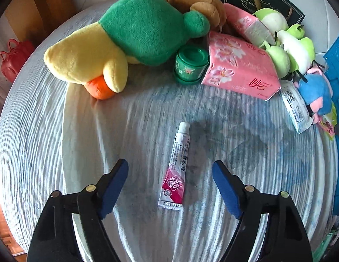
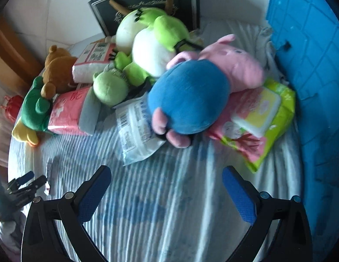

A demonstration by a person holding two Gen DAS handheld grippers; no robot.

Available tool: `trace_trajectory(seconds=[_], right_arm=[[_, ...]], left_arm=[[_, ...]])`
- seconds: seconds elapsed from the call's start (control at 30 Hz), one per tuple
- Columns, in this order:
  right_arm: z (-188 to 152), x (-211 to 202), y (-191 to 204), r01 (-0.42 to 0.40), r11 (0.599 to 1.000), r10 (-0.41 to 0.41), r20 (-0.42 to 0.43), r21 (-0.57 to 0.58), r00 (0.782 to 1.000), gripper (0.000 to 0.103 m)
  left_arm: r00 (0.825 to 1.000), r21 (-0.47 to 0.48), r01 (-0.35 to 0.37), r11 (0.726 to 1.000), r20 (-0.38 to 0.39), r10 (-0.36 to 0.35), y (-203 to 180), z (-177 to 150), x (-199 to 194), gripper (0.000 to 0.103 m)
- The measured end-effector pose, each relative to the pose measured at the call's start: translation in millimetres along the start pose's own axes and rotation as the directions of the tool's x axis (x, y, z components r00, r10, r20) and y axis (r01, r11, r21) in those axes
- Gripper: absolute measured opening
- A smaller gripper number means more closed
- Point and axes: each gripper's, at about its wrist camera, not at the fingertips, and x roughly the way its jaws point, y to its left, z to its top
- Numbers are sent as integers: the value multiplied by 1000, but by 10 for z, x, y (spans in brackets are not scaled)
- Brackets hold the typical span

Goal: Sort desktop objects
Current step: 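Grasp the ointment tube with the left tool while the right tool grasps the white packet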

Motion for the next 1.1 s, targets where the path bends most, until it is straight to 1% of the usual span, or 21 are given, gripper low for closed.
trace_trajectory(seconds=[0.03,0.07,0.1,0.13,0.17,0.23,0.33,0.4,0.47,0.5,0.53,0.57,0.6,0.63,0.7,0.77,0.9,0.97,1.07,1.1], right_arm=[[-20,60,90,1,1000,-1,-1,-24,1000,101],[-35,123,192,14,998,-14,-2,-58,1000,89],[-42,176,271,18,996,-19,-4,-84,1000,76],[-46,248,348,18,995,-19,-15,-102,1000,70],[-44,304,400,14,994,-17,-24,-112,1000,63],[-39,388,484,17,991,-19,-21,-133,1000,63],[17,490,583,27,985,-27,3,-168,1000,64],[66,591,602,38,985,-38,-1,-171,999,72],[107,714,617,88,978,-88,11,-191,996,73],[115,776,617,104,974,-105,7,-199,994,71],[110,818,614,110,973,-113,-3,-204,994,67],[94,830,620,126,968,-130,-3,-215,992,53],[64,810,639,153,959,-155,11,-239,988,52],[38,794,648,145,958,-148,6,-249,989,51],[-46,740,652,110,961,-117,-14,-255,993,50],[-174,677,646,88,962,-100,-35,-258,994,50],[-421,549,598,35,969,-58,-85,-244,995,50],[-511,490,590,21,968,-46,-95,-251,994,53],[-521,422,587,38,966,-54,-59,-254,997,68],[-503,416,587,46,966,-60,-45,-253,997,69]], left_arm=[[1000,2,-6,1000,1,6,-7,-21,32,69],[1000,3,-9,1000,-6,9,-13,-39,71,69],[1000,2,-10,1000,-17,10,-17,-58,114,67],[1000,6,-10,1000,-28,10,-23,-81,157,66],[1000,28,-31,999,4,31,-51,-102,147,65],[999,45,-34,998,23,33,-66,-127,146,66],[999,50,-27,998,21,26,-59,-132,129,66],[1000,52,-25,998,15,24,-54,-130,118,66],[999,57,-23,998,24,22,-49,-150,98,65],[999,58,-20,998,31,18,-44,-163,77,56],[999,58,-19,998,37,17,-36,-174,54,44],[999,57,-15,998,38,13,-23,-183,33,37],[999,56,-7,998,38,5,-8,-190,15,25],[999,56,-2,998,38,-1,4,-196,5,20],[999,55,5,998,34,-7,24,-210,-17,18],[999,51,29,998,29,-30,36,-237,-48,18],[997,56,50,997,48,-53,31,-294,-170,18],[997,53,57,997,55,-60,36,-299,-221,18],[995,59,69,996,73,-74,17,-311,-335,18],[994,62,75,995,81,-80,3,-320,-379,18]])
